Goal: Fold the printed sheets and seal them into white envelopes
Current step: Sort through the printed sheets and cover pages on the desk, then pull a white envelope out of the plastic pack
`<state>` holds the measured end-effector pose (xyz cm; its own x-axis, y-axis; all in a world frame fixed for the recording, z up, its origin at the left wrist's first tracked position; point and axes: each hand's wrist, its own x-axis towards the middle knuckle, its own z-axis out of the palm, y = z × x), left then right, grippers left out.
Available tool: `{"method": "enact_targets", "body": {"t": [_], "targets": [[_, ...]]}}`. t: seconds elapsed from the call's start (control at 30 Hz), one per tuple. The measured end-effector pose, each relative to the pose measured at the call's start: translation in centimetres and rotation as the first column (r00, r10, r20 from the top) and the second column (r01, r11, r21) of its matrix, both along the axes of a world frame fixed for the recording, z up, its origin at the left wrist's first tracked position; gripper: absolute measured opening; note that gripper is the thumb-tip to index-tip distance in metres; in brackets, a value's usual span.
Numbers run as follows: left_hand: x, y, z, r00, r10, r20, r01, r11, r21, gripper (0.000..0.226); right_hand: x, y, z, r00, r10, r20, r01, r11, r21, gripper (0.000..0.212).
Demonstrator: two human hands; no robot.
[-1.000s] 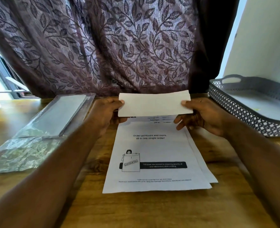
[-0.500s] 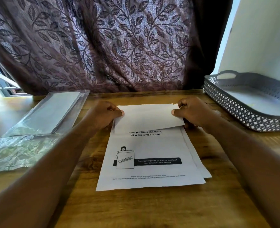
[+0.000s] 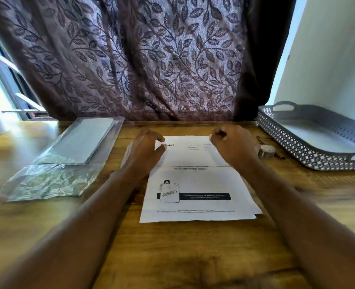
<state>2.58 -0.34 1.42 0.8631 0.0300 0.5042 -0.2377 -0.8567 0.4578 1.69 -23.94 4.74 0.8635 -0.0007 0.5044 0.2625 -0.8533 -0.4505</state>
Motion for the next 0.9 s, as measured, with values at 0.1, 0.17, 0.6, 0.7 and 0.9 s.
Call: {"method": "enact_targets", "body": {"t": [0.1, 0.17, 0.6, 0.7, 0.9], "targets": [[-1.7, 0.5, 0.1, 1.0, -0.024, -0.015, 0.024, 1.0, -0.009, 0.02, -1.7, 3.7, -0.4, 0.99, 0.142, 0.023, -0.144, 0.983, 0.114, 0.019], [-2.7, 1.2, 0.2, 1.0, -0.014, -0.005, 0.014, 1.0, 0.003, 0.017, -2.8, 6.5, -1.0, 0.975, 0.219, 0.036, -0.221, 0.961, 0.165, 0.018], [-12.5, 17.6, 0.0, 0.941, 0.306, 0.142, -0.304, 0.952, -0.041, 0.048, -9.8, 24.1, -2.3, 0.77, 0.613, -0.178, -0.627, 0.779, -0.025, 0.029], [-14.1, 20.0, -0.8, 0.873, 0.476, -0.102, -0.479, 0.878, 0.001, 0.06, -10.5, 27.3, -2.4, 0.773, 0.598, -0.213, -0.627, 0.771, -0.11, 0.03], [-14.3, 21.1, -1.4, 0.865, 0.44, -0.24, -0.491, 0.842, -0.225, 0.078, -9.7, 31.6, -3.0, 0.783, 0.5, -0.37, -0.593, 0.779, -0.203, 0.033]]}}
